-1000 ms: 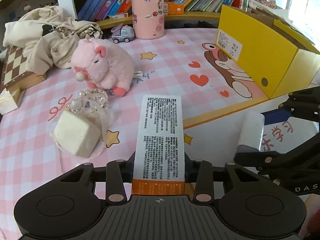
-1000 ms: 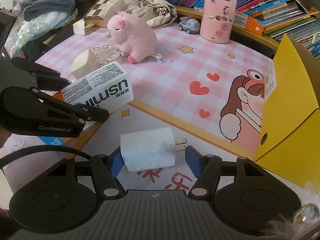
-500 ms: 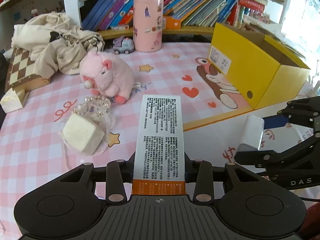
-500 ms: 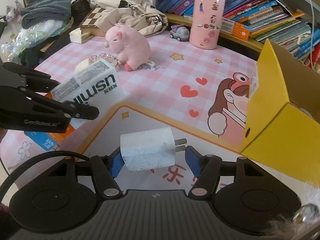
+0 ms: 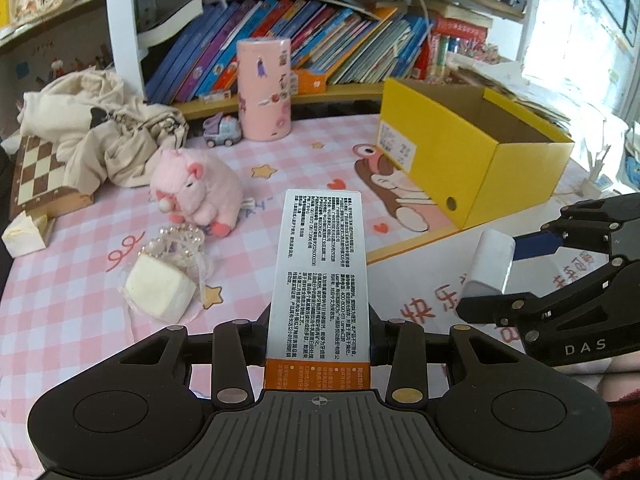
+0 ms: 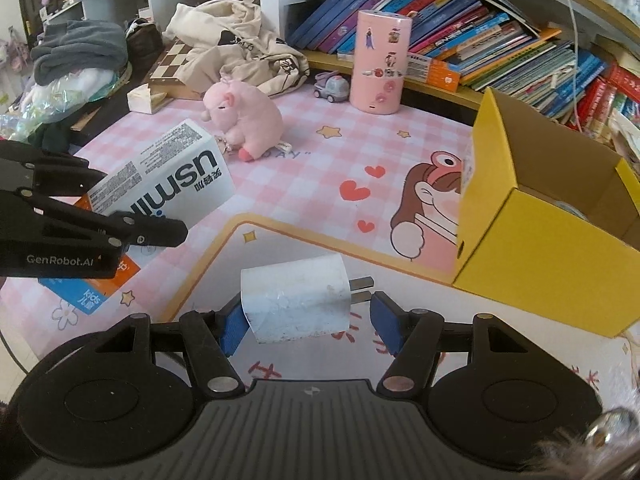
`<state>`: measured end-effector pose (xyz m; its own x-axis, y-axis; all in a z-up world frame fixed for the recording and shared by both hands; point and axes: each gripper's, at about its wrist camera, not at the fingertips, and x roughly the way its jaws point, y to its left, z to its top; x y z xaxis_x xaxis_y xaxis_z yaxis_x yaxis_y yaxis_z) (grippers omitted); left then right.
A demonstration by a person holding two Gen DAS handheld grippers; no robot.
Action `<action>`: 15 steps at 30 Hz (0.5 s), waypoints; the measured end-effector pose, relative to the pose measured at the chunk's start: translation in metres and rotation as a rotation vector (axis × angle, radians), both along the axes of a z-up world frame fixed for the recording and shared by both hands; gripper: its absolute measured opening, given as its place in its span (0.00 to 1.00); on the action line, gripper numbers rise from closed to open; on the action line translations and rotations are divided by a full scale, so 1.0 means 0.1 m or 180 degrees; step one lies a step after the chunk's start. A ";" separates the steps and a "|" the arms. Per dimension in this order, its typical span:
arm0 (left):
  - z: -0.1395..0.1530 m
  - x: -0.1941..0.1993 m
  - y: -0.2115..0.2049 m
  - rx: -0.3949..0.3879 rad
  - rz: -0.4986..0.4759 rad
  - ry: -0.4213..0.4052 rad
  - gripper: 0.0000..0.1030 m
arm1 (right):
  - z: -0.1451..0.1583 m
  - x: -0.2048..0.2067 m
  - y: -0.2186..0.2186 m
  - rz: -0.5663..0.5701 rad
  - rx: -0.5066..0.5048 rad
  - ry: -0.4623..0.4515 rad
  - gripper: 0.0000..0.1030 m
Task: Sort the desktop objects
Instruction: 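Carry the usmile box and white charger toward the yellow box with both grippers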
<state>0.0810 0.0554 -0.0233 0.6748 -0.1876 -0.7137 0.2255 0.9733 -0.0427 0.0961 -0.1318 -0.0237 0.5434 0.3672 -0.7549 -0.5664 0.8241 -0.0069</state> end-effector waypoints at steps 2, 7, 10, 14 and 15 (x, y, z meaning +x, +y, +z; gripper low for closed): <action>0.02 -0.03 -0.03 -0.0006 -0.0033 -0.0023 0.37 | 0.01 -0.04 -0.04 -0.0027 0.0005 -0.0004 0.60; 0.05 -0.09 -0.18 -0.0011 -0.0136 -0.0037 0.37 | 0.04 -0.12 -0.18 -0.0111 0.0033 -0.0003 0.60; 0.06 -0.12 -0.29 -0.0030 -0.0182 -0.0034 0.37 | 0.05 -0.15 -0.29 -0.0140 0.0038 -0.0003 0.60; 0.06 -0.13 -0.45 -0.0027 -0.0275 -0.0005 0.37 | 0.07 -0.19 -0.46 -0.0214 0.0052 0.0012 0.60; 0.06 -0.13 -0.50 -0.0026 -0.0300 -0.0001 0.37 | 0.08 -0.20 -0.51 -0.0239 0.0056 0.0013 0.60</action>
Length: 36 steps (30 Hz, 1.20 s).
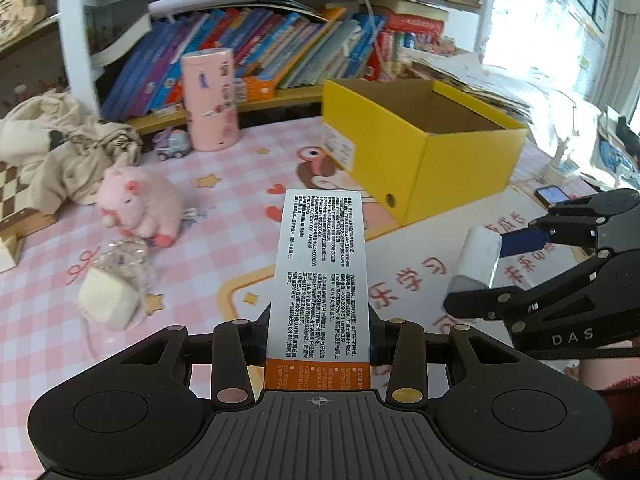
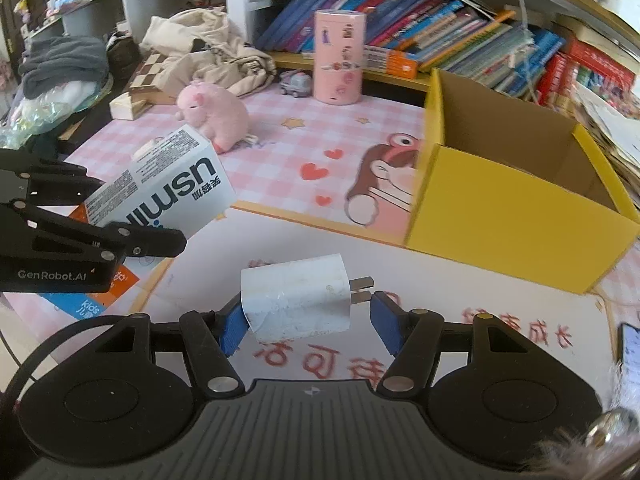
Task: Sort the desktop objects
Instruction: 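Carry the usmile box and white charger toward the yellow box with both grippers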
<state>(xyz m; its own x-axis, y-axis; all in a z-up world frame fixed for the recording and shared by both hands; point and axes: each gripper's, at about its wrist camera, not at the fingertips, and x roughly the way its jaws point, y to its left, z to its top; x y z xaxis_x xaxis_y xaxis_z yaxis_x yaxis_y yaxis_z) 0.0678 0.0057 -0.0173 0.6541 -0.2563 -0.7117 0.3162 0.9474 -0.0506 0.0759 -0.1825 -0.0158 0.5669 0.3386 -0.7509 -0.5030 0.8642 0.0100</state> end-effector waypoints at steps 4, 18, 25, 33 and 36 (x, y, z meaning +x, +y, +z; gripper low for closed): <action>0.02 0.01 -0.17 -0.0001 -0.0109 -0.0005 0.37 | 0.01 -0.03 -0.21 -0.0143 0.0009 0.0017 0.60; 0.04 0.16 -0.81 0.0019 -0.0605 -0.0004 0.37 | 0.00 -0.12 -0.95 -0.0733 0.0055 0.0051 0.60; 0.07 0.24 -1.08 0.0026 -0.0770 -0.0004 0.37 | 0.01 -0.09 -1.19 -0.0860 0.0066 0.0057 0.60; 0.11 0.33 -1.34 0.0020 -0.0852 -0.0010 0.37 | 0.03 0.00 -1.42 -0.0919 0.0071 0.0059 0.60; 0.12 0.37 -1.42 0.0015 -0.0859 -0.0006 0.37 | 0.04 0.05 -1.50 -0.0914 0.0071 0.0067 0.60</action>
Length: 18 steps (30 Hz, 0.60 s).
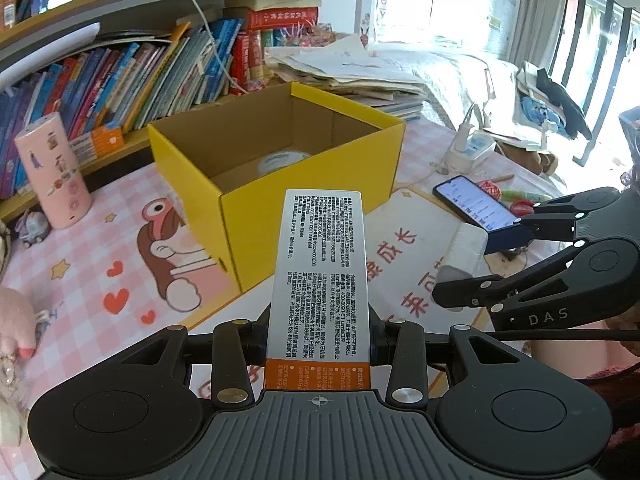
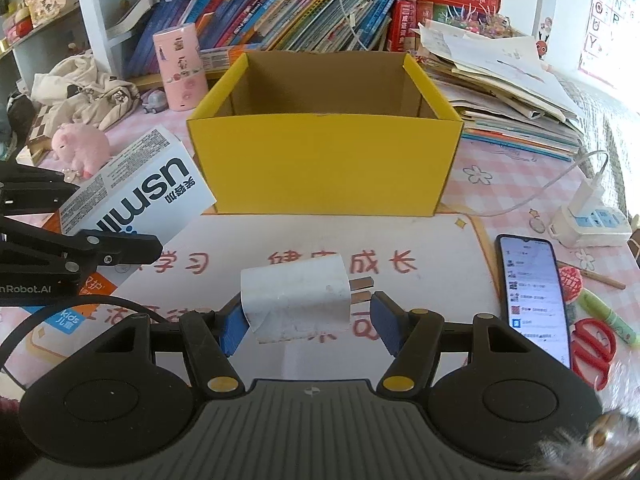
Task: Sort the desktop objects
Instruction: 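Carry the usmile box and white charger toward the yellow box with both grippers, then lower both items into the yellow box and open both grippers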
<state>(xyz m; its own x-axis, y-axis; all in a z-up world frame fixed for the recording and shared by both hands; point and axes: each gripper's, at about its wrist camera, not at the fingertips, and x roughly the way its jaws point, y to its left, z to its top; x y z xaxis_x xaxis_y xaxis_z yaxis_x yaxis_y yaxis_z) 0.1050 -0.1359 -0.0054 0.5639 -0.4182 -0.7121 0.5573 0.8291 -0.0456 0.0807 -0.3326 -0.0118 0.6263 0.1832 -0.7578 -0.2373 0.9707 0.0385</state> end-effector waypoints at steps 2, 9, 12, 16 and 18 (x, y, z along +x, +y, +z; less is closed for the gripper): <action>0.00 0.03 -0.06 0.0000 0.0000 0.0004 0.37 | 0.00 0.03 -0.06 0.0004 0.0006 0.0006 0.60; 0.04 0.16 -0.30 0.0008 -0.0006 0.0005 0.37 | 0.01 0.20 -0.27 0.0048 0.0033 0.0030 0.60; 0.04 0.20 -0.39 0.0028 0.0006 0.0022 0.37 | 0.01 0.26 -0.36 0.0093 0.0049 0.0060 0.60; 0.08 0.27 -0.48 0.0020 0.0079 -0.0005 0.37 | 0.03 0.35 -0.48 0.0158 0.0079 0.0083 0.60; 0.12 0.30 -0.52 -0.0001 0.0123 -0.0049 0.37 | 0.07 0.41 -0.53 0.0203 0.0087 0.0041 0.60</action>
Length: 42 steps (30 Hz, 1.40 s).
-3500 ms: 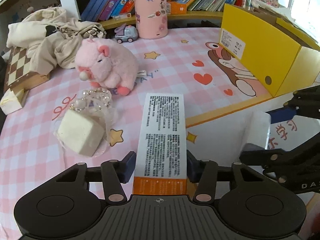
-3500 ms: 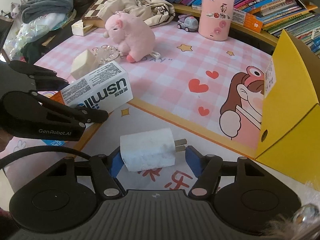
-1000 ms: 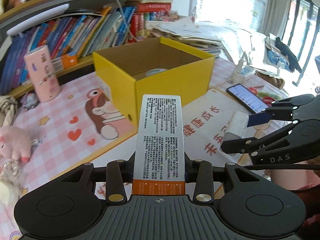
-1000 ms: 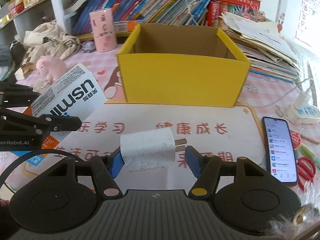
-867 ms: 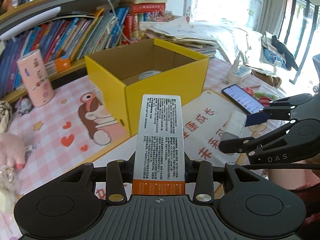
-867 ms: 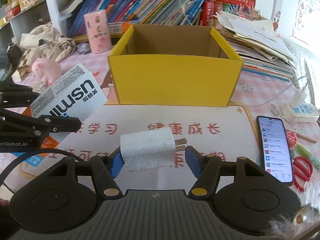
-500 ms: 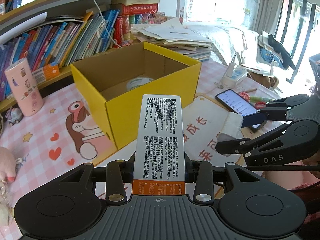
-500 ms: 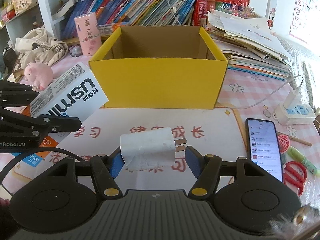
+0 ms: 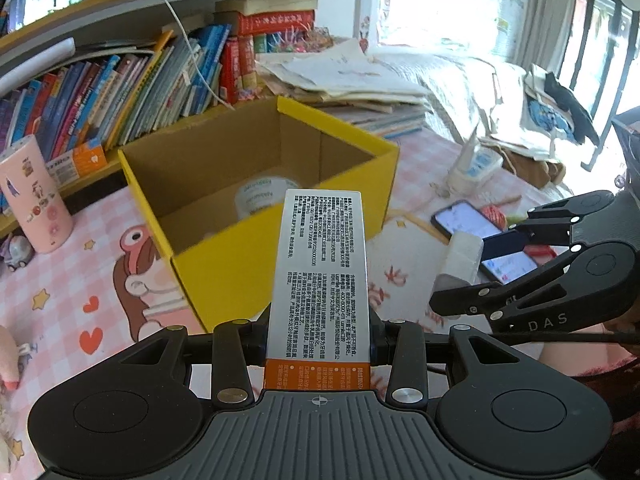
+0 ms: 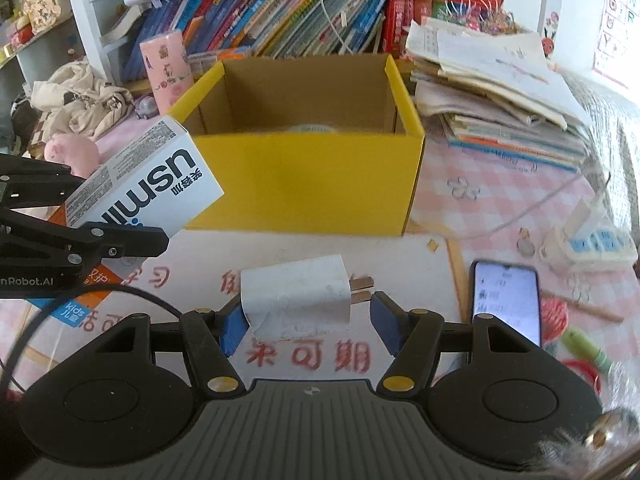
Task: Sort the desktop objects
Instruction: 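Lower both items into the yellow box and open both grippers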
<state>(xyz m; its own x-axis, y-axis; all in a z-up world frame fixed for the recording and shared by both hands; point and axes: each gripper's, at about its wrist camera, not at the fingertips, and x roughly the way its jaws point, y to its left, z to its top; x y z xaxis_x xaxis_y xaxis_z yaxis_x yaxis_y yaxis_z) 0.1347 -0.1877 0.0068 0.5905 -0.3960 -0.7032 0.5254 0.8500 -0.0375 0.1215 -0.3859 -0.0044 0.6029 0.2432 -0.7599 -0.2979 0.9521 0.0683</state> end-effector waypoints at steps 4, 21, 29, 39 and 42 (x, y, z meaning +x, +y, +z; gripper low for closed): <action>0.13 0.09 -0.08 -0.0048 0.0076 -0.0135 0.37 | 0.14 0.17 -0.06 0.0131 0.0029 -0.0138 0.60; 0.48 0.88 -0.20 0.0082 0.0461 -0.0632 0.37 | 0.64 1.37 0.05 0.0872 0.0003 -0.0814 0.60; 0.08 1.44 -0.26 0.0282 0.0557 -0.0301 0.37 | 0.25 2.15 0.37 0.1346 -0.0583 -0.0601 0.60; -0.28 1.79 -0.33 0.0537 0.0512 -0.0006 0.37 | -0.20 2.56 0.67 0.1983 -0.1279 -0.0351 0.60; -0.34 1.82 -0.33 0.0601 0.0521 0.0062 0.37 | -0.27 2.59 0.71 0.2128 -0.1354 -0.0334 0.60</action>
<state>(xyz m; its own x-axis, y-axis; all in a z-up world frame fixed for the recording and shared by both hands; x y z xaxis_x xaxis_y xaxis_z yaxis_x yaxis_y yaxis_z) 0.3168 -0.2212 -0.0272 0.6216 -0.1568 -0.7674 0.3810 0.9166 0.1213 0.3803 -0.3149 -0.0310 0.5053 0.2803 -0.8162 -0.7996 0.5077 -0.3207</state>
